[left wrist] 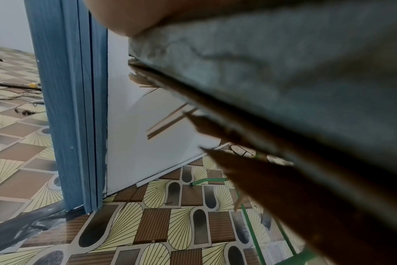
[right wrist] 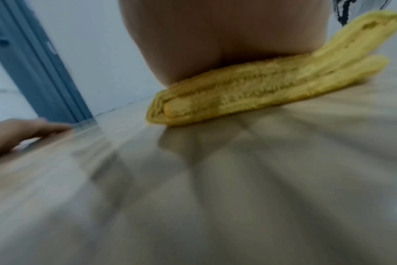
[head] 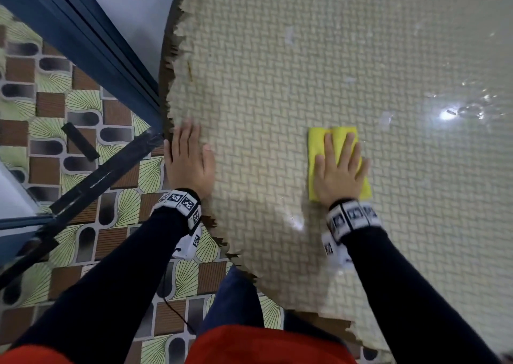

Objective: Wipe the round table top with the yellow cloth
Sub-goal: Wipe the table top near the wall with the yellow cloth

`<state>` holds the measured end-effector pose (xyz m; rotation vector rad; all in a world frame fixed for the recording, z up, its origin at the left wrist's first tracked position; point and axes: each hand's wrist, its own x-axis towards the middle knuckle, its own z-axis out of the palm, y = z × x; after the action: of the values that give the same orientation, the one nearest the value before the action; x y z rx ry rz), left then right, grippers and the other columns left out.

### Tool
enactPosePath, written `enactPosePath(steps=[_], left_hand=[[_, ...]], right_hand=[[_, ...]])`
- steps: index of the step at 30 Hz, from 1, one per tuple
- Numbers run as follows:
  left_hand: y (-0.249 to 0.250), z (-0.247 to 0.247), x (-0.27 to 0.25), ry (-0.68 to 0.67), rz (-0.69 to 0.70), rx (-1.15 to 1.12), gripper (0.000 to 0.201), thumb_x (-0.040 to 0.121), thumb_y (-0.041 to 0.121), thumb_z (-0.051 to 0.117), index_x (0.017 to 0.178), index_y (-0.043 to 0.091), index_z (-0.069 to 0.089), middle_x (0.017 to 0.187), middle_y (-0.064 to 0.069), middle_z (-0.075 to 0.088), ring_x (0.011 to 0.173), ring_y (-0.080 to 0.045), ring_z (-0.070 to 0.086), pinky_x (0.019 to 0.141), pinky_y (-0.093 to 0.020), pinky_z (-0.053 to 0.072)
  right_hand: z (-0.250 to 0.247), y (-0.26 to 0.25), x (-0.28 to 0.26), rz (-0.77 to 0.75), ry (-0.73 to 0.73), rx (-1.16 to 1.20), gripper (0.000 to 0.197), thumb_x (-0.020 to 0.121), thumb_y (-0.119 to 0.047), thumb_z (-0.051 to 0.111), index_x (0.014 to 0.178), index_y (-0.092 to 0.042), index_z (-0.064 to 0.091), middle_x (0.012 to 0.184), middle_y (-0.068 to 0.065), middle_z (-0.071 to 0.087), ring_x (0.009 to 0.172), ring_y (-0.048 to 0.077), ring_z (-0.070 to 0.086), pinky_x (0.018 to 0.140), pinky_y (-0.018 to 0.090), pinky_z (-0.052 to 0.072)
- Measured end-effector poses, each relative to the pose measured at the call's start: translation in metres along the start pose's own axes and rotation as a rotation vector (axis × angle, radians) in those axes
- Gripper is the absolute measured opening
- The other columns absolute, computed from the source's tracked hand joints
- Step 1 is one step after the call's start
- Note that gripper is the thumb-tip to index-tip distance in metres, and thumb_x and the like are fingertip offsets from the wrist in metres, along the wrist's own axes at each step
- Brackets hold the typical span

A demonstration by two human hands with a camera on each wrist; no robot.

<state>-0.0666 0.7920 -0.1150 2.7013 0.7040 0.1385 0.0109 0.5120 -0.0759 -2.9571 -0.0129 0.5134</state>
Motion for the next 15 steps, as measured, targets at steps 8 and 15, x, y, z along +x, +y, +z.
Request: enactPosePath(steps=[8, 15], left_hand=[[0.0, 0.001, -0.001, 0.018, 0.01, -0.022, 0.057, 0.097, 0.037, 0.027, 0.15, 0.017, 0.031, 0.158, 0.0, 0.027, 0.148, -0.02, 0.016, 0.121, -0.044, 0.006], [0.002, 0.0, -0.001, 0.023, 0.011, -0.018, 0.058, 0.097, 0.036, 0.027, 0.15, 0.014, 0.033, 0.158, -0.001, 0.028, 0.147, -0.021, 0.018, 0.12, -0.043, 0.005]], right_hand=[[0.023, -0.084, -0.005, -0.382, -0.061, -0.095, 0.052, 0.1, -0.047, 0.005, 0.15, -0.04, -0.005, 0.16, 0.004, -0.013, 0.147, 0.028, -0.012, 0.116, 0.049, -0.012], [0.019, 0.006, -0.055, -0.259, -0.024, -0.099, 0.052, 0.1, -0.048, 0.012, 0.151, -0.04, 0.007, 0.161, 0.0, 0.003, 0.148, 0.026, 0.004, 0.118, 0.048, 0.001]])
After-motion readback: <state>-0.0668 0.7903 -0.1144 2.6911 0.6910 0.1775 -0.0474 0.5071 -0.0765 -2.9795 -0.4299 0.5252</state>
